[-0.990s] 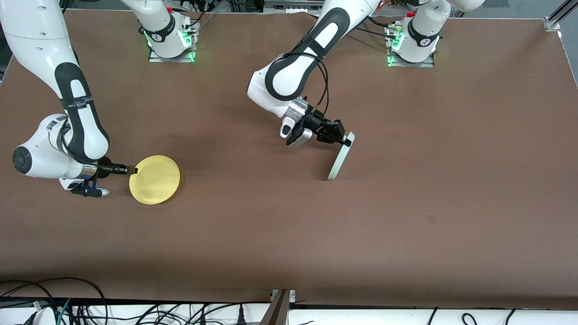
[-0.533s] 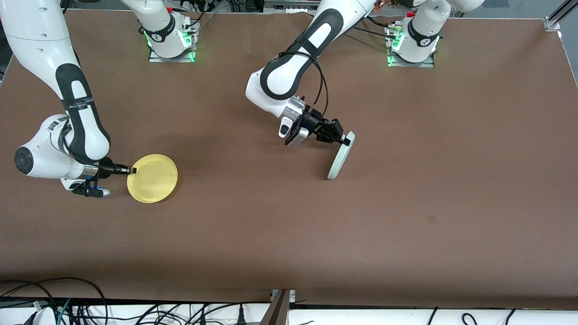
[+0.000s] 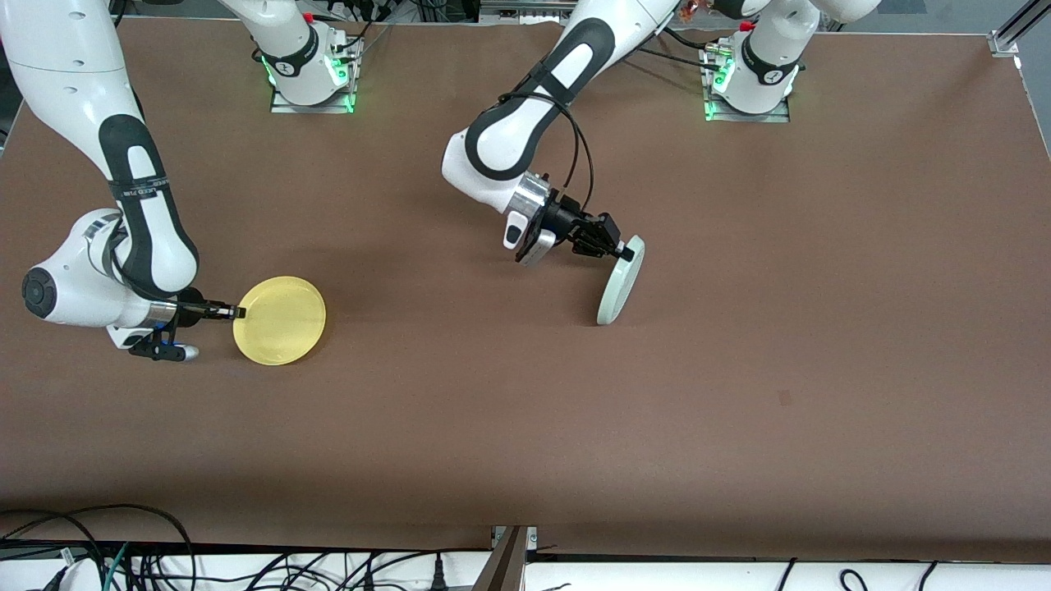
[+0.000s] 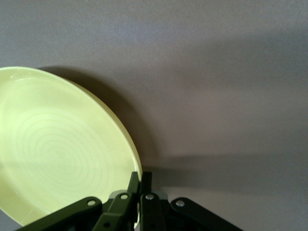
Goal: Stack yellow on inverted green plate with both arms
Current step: 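Lower the inverted green plate mid-table while the right gripper lifts the yellow plate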
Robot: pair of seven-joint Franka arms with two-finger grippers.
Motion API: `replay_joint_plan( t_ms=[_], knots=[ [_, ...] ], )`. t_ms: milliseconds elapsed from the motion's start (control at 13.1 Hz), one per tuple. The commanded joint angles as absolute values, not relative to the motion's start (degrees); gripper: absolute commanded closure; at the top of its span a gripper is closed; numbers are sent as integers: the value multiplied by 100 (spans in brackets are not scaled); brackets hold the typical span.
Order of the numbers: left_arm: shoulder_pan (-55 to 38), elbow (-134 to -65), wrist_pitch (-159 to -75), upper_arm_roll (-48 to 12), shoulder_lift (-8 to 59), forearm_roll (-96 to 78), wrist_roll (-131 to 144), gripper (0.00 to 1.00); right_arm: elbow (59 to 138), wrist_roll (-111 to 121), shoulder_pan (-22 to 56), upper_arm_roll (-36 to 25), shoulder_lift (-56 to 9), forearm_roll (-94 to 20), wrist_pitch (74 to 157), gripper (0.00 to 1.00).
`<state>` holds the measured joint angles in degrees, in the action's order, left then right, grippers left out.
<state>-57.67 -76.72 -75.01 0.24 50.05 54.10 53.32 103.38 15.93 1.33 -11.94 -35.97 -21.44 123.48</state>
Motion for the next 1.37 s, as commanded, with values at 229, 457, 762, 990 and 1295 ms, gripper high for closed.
replay_joint_plan(
  t_ms=[229,457,762,990,1295],
  knots=[
    [-6064,-7119,-7698,-70,5572,5396,5984,100,9687,1749,44,-1195,-3586,-2241,11305,100],
    [-6100,-7014,-8170,-97,5538,5082,6021,0,9116,1767,-96,-1195,-3568,-2154,10506,100],
    [-5863,-6461,-8953,-79,5528,3722,6082,0,8404,1740,-185,-1283,-3490,-2075,9354,100],
    [-5425,-6407,-9980,-97,5397,2457,6572,0,8121,1705,-141,-1275,-3375,-1881,8974,100],
    [-4704,-6503,-10854,-105,4941,1223,6592,0,8130,1626,271,-1248,-3305,-1881,8974,100]
  ],
)
